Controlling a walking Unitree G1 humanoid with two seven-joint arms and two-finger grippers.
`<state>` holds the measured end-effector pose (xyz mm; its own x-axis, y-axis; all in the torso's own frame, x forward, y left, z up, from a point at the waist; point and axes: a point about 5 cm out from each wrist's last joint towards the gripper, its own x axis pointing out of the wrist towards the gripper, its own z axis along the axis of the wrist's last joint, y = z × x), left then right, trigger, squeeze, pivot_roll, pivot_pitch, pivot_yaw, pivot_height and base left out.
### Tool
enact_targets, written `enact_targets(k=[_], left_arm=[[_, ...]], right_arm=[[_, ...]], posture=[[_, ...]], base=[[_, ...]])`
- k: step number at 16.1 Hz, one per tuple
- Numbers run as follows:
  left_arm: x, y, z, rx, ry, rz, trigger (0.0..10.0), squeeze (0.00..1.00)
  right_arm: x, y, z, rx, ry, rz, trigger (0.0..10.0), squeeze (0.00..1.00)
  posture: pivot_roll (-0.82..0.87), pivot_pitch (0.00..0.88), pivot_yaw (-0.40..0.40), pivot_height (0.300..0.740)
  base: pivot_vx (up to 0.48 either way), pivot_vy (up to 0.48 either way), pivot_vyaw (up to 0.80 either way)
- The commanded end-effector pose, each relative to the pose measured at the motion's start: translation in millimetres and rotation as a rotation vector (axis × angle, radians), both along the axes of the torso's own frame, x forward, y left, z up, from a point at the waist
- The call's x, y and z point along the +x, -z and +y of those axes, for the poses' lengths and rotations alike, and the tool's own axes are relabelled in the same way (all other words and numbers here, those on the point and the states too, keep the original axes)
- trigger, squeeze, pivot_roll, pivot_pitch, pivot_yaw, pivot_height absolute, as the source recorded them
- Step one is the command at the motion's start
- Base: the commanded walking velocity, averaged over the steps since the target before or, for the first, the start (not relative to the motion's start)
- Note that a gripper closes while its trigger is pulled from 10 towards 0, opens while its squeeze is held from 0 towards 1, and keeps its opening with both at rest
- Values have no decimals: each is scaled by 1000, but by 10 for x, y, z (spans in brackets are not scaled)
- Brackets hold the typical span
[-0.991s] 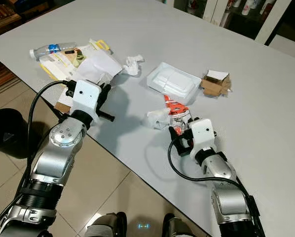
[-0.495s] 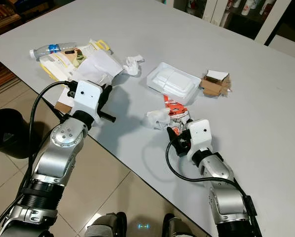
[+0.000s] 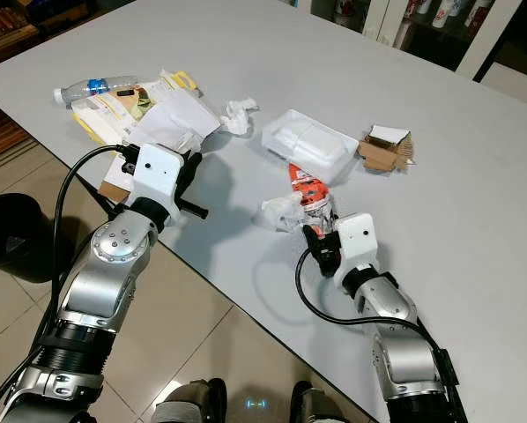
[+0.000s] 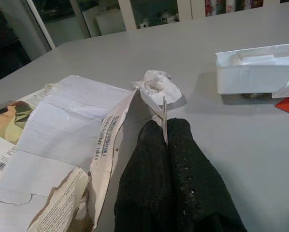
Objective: Picking trash to rubbish bin
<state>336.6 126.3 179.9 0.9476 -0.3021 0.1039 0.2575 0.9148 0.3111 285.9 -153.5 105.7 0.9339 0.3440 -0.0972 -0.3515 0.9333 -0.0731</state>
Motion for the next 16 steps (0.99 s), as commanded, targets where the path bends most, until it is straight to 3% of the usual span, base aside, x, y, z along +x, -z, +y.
enact_targets(k=[1,6,10,16], left_arm=[[-17,70,-26,-6,16,40,0,0],[-3,66,-38,-6,19,39,0,0],[5,53,-68,-20,15,24,0,0],[36,7,-181,-69,29,-6,0,0]], right_arm=[[-87,259,-65,-8,28,124,0,0],[-84,263,-79,-7,47,117,0,0],[-72,109,-140,55,161,10,0,0],[-241,-22,-44,140,258,-97,0,0]], posture=[[246,227,-2,740],[246,227,-2,740],[238,219,-2,740],[215,174,-20,740]], base=[[0,0,0],[0,0,0],[0,0,0],[0,0,0]])
